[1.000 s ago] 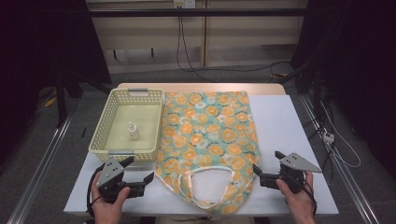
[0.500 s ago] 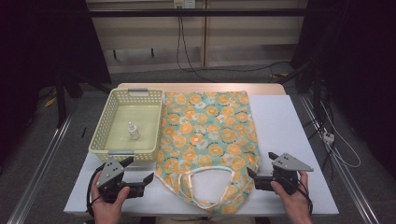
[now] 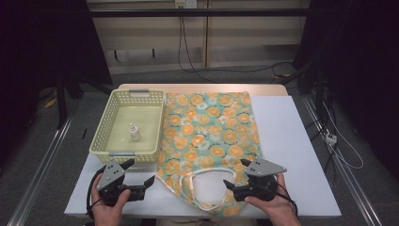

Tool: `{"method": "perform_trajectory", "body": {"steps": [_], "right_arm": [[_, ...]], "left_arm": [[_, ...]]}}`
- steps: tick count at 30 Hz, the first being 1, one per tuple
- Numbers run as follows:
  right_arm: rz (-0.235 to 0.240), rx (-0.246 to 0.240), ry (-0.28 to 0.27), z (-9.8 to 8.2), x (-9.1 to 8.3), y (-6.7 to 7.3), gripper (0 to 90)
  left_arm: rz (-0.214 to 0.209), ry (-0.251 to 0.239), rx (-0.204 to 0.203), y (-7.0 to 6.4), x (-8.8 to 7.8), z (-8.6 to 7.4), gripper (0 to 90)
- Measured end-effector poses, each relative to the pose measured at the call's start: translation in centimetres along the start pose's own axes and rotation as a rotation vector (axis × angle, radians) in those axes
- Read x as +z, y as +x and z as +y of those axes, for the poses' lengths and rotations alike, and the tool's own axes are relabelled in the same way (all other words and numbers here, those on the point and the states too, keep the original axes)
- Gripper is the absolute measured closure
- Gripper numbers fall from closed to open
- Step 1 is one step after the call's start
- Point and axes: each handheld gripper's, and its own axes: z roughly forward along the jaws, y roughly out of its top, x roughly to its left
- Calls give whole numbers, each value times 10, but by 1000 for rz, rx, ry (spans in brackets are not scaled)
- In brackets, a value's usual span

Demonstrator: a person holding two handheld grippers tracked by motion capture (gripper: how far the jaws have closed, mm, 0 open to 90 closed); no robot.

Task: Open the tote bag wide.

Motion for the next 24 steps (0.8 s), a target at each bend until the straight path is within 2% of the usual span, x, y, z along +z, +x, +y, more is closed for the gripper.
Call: {"method": "perform_trajectory", "body": {"steps": [2,3,5,6,7,8,11,12,13,15,18,21,24], "right_arm": [[15,-9,0,3,1,4,121],[56,-36,17,5,2,11,125],[70,-42,28,6,3,14,139],[104,-52,36,6,5,17,159],[125,-47,38,7,6,17,159],[125,-47,38,7,6,17,159],[205,-31,64,11,7,18,182],[235,-36,92,12,6,19,195],[235,-36,92,12,6,19,195],[267,-56,130,12,6,22,247],[308,-80,153,9,7,28,300],[342,-111,148,8,5,33,339],[355,-145,162,8,5,39,380]], "left_arm": [[1,2,3,-1,-1,0,89],[2,4,4,-1,-1,0,89],[5,6,5,-1,-2,-1,89],[5,6,4,0,-2,-1,89],[7,7,1,0,-2,-1,89],[9,7,-2,0,-3,-2,89],[8,10,0,0,-4,-2,89],[9,10,-2,0,-5,-3,89],[9,8,-4,0,-5,-3,89],[9,8,-6,0,-5,-3,89],[12,11,1,0,-6,-3,88],[11,13,5,-1,-5,-3,89],[10,14,8,-1,-5,-3,89]]}}
